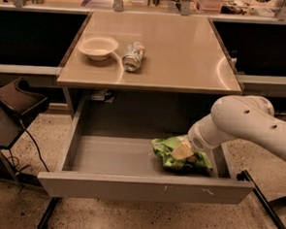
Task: Place green rice chip bag into top drawer
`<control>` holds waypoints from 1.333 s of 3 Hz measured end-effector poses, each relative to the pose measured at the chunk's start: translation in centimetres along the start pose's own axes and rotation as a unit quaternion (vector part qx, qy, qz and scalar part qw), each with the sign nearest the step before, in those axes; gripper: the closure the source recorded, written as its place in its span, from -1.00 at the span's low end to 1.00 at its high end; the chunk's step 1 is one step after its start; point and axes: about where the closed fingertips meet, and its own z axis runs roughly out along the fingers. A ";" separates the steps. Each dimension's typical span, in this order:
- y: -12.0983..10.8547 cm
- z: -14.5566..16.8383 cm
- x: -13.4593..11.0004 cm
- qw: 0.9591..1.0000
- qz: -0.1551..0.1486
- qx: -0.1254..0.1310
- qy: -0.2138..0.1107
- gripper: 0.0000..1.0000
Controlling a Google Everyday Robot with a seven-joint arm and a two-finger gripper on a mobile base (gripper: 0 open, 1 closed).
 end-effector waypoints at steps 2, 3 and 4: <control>0.0 0.1 0.1 1.000 0.001 -0.001 0.001 0.15; 0.0 0.1 0.1 1.000 0.001 -0.001 0.001 -0.31; 0.0 0.1 0.1 1.000 0.001 -0.001 0.001 -0.78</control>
Offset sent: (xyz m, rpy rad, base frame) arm -0.0002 -0.0003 -0.0014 0.0003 0.0027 -0.0017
